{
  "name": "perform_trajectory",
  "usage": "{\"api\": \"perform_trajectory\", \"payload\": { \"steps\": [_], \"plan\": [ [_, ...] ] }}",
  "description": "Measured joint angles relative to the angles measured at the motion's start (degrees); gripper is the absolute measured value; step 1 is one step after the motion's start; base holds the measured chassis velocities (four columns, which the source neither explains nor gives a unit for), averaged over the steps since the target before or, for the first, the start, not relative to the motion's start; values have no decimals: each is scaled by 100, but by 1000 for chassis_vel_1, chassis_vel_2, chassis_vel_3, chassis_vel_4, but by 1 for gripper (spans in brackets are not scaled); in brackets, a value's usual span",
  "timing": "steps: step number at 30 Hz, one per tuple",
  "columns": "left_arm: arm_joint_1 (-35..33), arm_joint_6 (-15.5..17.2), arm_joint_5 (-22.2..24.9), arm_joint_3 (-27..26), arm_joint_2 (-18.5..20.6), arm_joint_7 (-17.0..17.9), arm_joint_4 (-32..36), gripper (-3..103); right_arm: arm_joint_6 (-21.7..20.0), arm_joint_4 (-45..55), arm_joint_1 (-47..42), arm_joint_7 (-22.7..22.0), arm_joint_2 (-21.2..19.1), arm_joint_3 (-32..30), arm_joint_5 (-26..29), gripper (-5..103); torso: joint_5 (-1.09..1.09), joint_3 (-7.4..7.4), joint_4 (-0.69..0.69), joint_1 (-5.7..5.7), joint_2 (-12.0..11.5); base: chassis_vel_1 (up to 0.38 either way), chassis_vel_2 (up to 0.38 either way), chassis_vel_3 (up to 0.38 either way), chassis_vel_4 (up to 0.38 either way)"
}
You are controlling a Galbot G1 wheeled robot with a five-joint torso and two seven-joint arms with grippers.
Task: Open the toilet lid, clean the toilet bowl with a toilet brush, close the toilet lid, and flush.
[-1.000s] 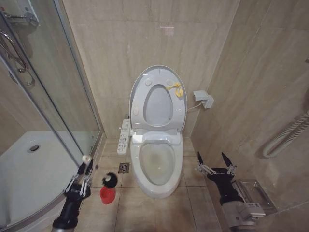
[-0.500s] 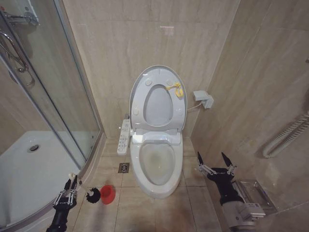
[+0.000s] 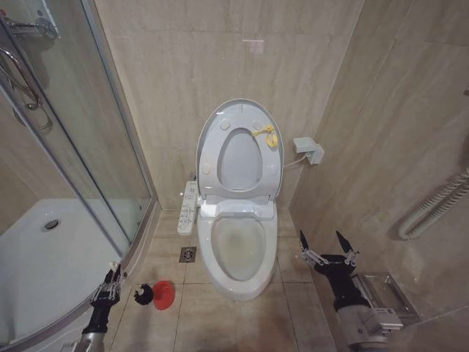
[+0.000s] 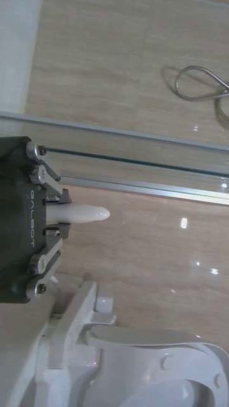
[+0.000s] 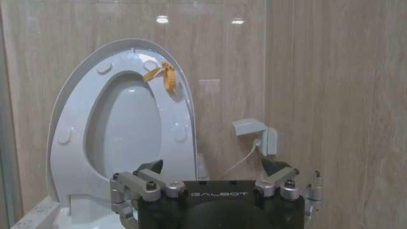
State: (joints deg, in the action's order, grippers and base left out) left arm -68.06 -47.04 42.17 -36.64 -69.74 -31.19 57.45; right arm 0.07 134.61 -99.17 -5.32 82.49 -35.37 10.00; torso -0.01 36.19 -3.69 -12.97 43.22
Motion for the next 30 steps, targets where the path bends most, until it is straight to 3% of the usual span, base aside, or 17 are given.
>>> {"api": "perform_trajectory", "payload": {
  "steps": [7, 15, 18, 30],
  "plan": [
    [67, 5, 1, 189, 97, -14, 187, 20, 0, 0, 0, 0, 0, 0, 0, 100, 1, -1, 2, 0, 0, 0, 0, 0, 0],
    [332, 8, -139, 398, 102, -300, -282, 20, 0, 0, 0, 0, 0, 0, 0, 100, 0, -1, 2, 1, 0, 0, 0, 0, 0],
    [490, 7, -440, 400, 80, -522, -436, 20, 0, 0, 0, 0, 0, 0, 0, 100, 1, 0, 1, 1, 0, 0, 0, 0, 0],
    [761, 6, -632, 604, 53, -679, -842, 20, 0, 0, 0, 0, 0, 0, 0, 100, 0, 0, 2, 1, 0, 0, 0, 0, 0]
  ]
}}
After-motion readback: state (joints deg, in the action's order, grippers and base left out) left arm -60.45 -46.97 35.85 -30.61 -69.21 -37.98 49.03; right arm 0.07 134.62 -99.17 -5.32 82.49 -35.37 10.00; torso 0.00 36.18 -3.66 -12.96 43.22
